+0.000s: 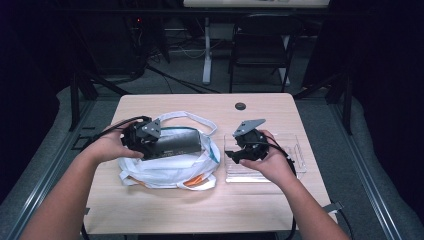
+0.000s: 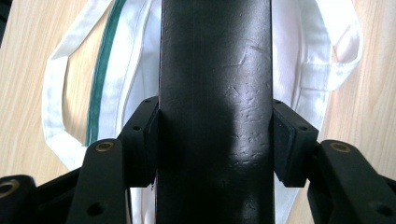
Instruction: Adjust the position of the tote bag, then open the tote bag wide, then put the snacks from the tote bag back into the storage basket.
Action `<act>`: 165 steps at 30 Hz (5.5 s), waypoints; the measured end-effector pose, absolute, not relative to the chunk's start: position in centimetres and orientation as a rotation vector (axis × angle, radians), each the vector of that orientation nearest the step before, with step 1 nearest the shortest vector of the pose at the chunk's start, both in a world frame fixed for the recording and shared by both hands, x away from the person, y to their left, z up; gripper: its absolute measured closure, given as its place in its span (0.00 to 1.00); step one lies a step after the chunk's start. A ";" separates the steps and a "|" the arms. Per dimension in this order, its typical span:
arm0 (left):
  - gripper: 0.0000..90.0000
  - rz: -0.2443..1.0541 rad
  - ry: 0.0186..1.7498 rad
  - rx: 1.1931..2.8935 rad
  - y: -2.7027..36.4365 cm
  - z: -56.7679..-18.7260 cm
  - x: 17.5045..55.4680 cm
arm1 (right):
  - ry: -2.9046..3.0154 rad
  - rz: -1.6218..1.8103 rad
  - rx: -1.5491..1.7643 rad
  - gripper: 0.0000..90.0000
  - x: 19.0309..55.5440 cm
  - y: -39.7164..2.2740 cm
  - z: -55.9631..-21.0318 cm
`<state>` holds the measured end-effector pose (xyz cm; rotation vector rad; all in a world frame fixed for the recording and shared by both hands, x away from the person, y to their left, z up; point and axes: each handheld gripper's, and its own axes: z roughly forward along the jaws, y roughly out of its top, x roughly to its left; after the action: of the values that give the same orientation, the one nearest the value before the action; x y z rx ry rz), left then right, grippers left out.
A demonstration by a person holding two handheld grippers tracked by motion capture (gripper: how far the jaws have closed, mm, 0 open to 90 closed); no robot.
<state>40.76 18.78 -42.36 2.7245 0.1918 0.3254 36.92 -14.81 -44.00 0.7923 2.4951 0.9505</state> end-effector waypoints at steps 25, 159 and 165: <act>0.49 0.350 0.125 2.697 15.4 -41.1 40.1 | 2.631 0.819 0.578 0.41 38.6 -14.1 -39.7; 0.37 0.403 0.116 2.556 13.7 -40.2 39.5 | 2.848 0.441 0.167 0.47 40.2 -11.9 -42.2; 0.40 0.389 0.179 2.564 14.8 -41.1 39.4 | 2.844 0.421 0.164 0.47 40.4 -12.4 -41.9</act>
<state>39.39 14.77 -41.06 2.5644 0.1793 0.3895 40.37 -12.36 -41.90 0.1640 2.8436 0.4213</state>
